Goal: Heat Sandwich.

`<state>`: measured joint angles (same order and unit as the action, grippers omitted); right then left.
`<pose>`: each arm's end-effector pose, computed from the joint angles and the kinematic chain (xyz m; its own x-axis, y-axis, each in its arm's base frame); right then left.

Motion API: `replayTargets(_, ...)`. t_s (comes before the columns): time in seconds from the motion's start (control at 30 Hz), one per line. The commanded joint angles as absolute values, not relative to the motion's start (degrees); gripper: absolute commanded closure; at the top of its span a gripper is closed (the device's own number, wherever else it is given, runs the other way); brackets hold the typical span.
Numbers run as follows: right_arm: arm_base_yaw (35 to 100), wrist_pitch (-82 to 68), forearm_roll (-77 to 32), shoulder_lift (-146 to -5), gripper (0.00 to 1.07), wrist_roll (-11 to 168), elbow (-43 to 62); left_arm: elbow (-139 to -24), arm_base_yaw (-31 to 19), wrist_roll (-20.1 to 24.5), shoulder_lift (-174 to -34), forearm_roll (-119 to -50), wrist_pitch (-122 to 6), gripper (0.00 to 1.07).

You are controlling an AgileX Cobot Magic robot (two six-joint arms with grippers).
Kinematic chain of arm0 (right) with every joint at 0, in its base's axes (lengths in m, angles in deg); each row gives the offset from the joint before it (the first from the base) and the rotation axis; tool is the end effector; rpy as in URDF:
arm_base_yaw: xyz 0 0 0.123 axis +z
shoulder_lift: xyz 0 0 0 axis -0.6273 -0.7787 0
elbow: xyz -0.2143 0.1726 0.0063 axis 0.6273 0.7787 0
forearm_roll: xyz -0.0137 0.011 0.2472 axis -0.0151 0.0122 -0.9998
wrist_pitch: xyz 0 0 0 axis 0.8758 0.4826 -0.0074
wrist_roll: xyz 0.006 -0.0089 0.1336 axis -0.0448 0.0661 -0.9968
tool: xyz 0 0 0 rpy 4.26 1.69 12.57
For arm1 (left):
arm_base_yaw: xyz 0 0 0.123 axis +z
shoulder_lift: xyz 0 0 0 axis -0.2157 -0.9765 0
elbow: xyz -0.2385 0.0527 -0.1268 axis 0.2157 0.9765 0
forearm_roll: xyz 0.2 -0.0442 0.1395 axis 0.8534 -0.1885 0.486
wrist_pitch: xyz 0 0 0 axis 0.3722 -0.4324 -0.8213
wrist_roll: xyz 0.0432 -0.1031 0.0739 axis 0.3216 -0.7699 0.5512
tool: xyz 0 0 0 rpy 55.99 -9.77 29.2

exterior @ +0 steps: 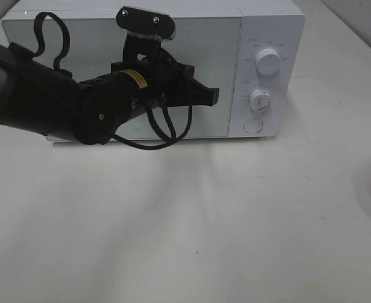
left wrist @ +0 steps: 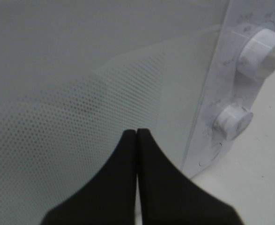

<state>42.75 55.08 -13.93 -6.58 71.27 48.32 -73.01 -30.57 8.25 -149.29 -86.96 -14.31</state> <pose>0.0417 -0.0139 0.2624 -0.4128 -0.0625 -0.9087 0.0312 0.9961 -0.0827 0.3480 -0.2962 0.1541 -0.2476 0.1215 -0.9612 0.5463 0.8369 -0.0350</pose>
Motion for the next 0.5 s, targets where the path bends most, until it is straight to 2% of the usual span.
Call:
replayTargets(0.03,42.35,55.02,-13.93,-4.92,0.33,71.15,48.26,-71.17,-31.20,7.39,-147.11,-87.48,-14.20,1.07)
replayTargets(0.37,42.35,55.02,-13.93,-4.92,0.33,71.15,48.26,-61.89,-32.98,7.22,-139.66,-87.54,-15.23,1.06)
replayTargets(0.4,42.35,55.02,-13.93,-4.92,0.33,71.15,48.26,-61.09,-33.04,6.93,-138.80,-87.54,-16.61,1.01)
replayTargets(0.47,42.35,55.02,-13.93,-4.92,0.33,71.15,48.26,-59.26,-33.04,5.55,-136.17,-87.54,-21.42,0.75)
replayTargets(0.5,42.35,55.02,-13.93,-4.92,0.33,71.15,48.26,-59.26,-33.04,5.55,-136.17,-87.54,-21.42,0.75)
